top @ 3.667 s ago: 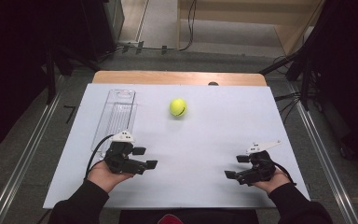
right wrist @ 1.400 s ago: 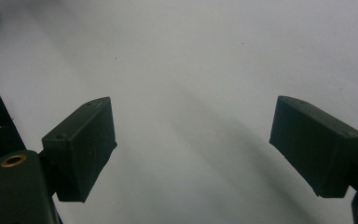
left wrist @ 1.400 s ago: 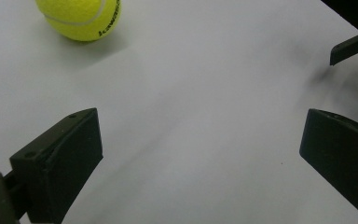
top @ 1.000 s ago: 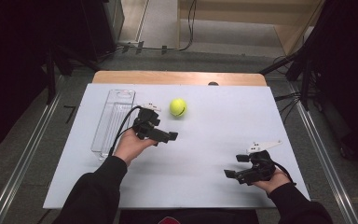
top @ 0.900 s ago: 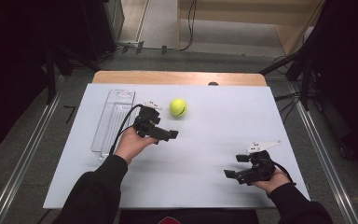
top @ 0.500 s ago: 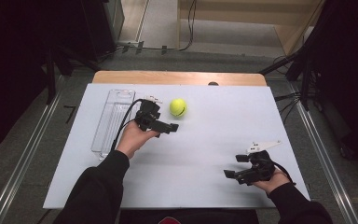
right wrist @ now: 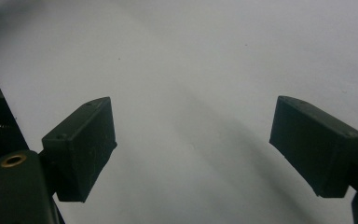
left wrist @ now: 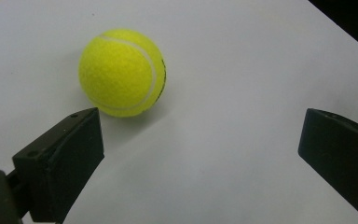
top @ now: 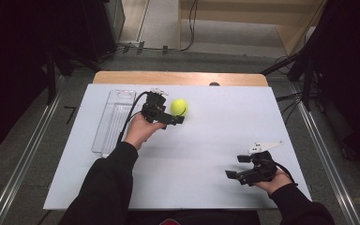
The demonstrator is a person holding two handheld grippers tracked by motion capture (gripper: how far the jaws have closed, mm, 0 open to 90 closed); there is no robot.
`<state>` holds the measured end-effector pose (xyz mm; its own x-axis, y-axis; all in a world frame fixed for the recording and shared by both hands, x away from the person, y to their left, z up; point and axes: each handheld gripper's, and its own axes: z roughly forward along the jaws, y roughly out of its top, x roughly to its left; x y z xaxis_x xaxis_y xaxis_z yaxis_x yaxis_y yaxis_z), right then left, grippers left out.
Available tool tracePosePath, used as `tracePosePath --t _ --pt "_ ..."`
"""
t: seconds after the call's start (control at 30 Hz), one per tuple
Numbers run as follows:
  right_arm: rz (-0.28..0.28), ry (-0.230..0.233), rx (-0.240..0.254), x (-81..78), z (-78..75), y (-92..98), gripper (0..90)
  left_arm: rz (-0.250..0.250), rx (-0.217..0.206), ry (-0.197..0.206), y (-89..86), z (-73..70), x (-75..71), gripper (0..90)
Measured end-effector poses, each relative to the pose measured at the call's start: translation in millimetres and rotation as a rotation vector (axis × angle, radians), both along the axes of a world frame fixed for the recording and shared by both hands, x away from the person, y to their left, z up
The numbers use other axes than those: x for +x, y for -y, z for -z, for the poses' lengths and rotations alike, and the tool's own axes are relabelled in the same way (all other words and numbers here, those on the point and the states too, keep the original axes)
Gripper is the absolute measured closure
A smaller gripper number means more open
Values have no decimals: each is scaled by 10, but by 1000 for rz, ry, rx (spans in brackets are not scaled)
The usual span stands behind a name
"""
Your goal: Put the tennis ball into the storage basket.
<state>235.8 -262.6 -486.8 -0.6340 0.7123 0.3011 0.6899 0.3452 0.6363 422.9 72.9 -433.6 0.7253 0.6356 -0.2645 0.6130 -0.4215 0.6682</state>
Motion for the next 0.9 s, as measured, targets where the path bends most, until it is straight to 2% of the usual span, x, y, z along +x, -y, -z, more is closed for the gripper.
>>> tracePosePath --t 0.27,0.63,0.73,0.9 --pt "-2 -1 -1 0 2 -1 122 14 29 -2 94 14 98 7" --pt "-7 -4 -5 1 9 -15 122 -7 29 0 187 10 264 7" --pt "-7 -4 -5 2 10 -14 122 -9 54 4 222 11 305 6" --pt "-12 -4 -9 -1 11 -24 122 -24 50 10 270 12 369 10"
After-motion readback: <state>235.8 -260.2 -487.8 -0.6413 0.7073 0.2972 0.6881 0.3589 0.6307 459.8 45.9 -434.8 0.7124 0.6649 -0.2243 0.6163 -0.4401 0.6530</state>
